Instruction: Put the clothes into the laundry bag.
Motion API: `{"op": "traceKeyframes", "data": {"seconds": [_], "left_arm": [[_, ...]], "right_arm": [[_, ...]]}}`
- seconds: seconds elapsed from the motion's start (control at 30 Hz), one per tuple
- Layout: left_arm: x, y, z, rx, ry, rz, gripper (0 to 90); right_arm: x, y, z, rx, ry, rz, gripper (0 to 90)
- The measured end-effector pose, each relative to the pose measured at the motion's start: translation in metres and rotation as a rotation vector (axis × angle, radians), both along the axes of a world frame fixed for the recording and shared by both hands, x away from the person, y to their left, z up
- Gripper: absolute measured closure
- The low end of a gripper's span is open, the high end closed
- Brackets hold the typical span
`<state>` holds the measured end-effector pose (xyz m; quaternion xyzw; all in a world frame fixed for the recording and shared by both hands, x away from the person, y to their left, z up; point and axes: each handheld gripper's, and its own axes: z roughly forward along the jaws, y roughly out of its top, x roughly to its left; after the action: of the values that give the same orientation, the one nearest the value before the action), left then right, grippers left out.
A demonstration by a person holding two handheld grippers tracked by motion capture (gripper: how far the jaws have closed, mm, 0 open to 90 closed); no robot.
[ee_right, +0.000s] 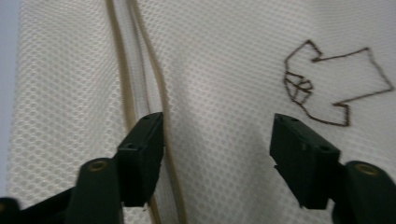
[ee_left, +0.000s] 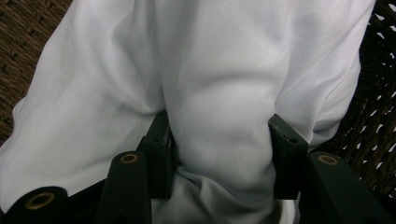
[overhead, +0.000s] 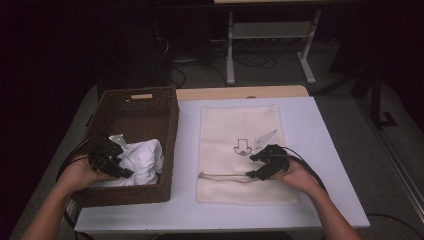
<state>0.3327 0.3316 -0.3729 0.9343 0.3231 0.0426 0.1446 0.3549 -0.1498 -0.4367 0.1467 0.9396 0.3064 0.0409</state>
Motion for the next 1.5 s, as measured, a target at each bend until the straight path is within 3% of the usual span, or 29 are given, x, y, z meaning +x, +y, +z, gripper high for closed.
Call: {"op": "traceKeyframes", "data": {"seconds": [0.2, 0.23, 0.43, 0.9, 0.93, 1.17, 1.4, 1.5], "left_arm": [[0.001, 0.002, -0.001, -0.014, 0.002, 0.001, 49.2], [0.001, 0.002, -0.001, -0.020, 0.006, 0.014, 49.2], [0.001, 0.000, 0.000, -0.010, 0.009, 0.042, 48.4], [0.006, -0.001, -0.001, -0.019, 0.041, 0.080, 52.6], [0.007, 0.000, 0.000, -0.019, 0.045, 0.081, 54.6], [0.009, 0.002, 0.000, -0.038, 0.060, 0.105, 56.8], [0.011, 0.005, 0.002, -0.063, 0.068, 0.116, 59.4], [0.012, 0.009, 0.002, -0.098, 0.087, 0.133, 60.3]], "right_arm": [[-0.004, 0.008, -0.001, -0.008, -0.024, 0.055, 47.3], [-0.006, 0.011, -0.001, -0.023, -0.032, 0.081, 50.7], [-0.008, 0.012, -0.001, -0.046, -0.029, 0.122, 61.2], [-0.006, 0.021, 0.001, -0.115, 0.012, 0.147, 80.6], [-0.004, 0.021, 0.001, -0.112, 0.027, 0.123, 85.4], [0.006, 0.016, 0.000, -0.063, 0.109, 0.101, 88.2], [0.009, 0.014, 0.008, -0.038, 0.114, 0.098, 88.3], [0.009, 0.011, 0.015, -0.017, 0.106, 0.088, 88.2]]}}
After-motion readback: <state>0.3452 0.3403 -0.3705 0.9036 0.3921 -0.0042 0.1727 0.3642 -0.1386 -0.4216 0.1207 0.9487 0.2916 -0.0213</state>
